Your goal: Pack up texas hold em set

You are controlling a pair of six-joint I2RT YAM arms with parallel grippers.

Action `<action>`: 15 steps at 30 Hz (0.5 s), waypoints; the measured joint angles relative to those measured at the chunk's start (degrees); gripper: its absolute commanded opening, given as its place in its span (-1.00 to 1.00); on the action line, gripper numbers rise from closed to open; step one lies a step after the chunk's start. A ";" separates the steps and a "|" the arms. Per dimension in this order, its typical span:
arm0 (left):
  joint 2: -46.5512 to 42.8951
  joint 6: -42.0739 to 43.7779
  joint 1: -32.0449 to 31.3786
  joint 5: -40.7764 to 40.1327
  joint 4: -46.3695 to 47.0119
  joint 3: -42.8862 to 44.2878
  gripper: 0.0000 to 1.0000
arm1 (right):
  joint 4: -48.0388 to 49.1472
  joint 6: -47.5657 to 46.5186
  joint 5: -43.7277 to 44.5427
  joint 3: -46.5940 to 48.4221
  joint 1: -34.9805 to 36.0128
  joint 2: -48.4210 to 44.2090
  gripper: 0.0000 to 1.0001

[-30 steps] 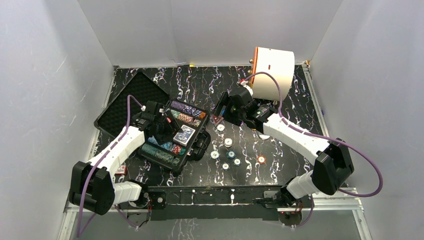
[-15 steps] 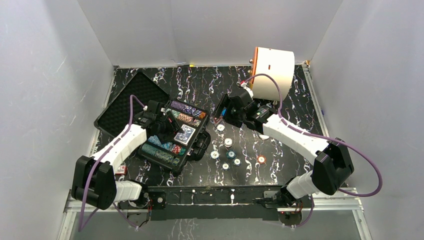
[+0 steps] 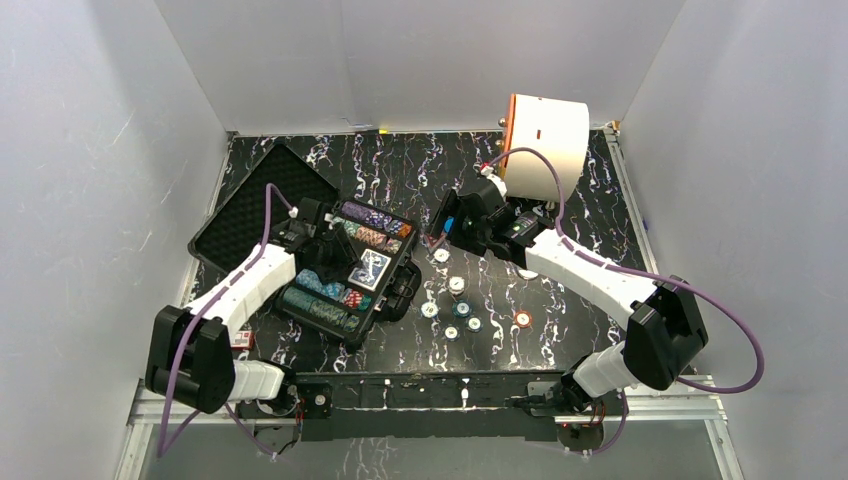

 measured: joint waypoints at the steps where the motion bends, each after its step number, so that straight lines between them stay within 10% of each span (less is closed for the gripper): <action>1: 0.02 0.76 -0.02 -1.05 -0.55 0.79 0.13 | 0.00 -0.79 0.09 -0.02 0.00 0.00 0.74; 15: -1.70 7.74 -0.09 5.16 5.62 3.98 -0.15 | -3.45 -9.70 0.24 0.59 -0.44 4.66 0.55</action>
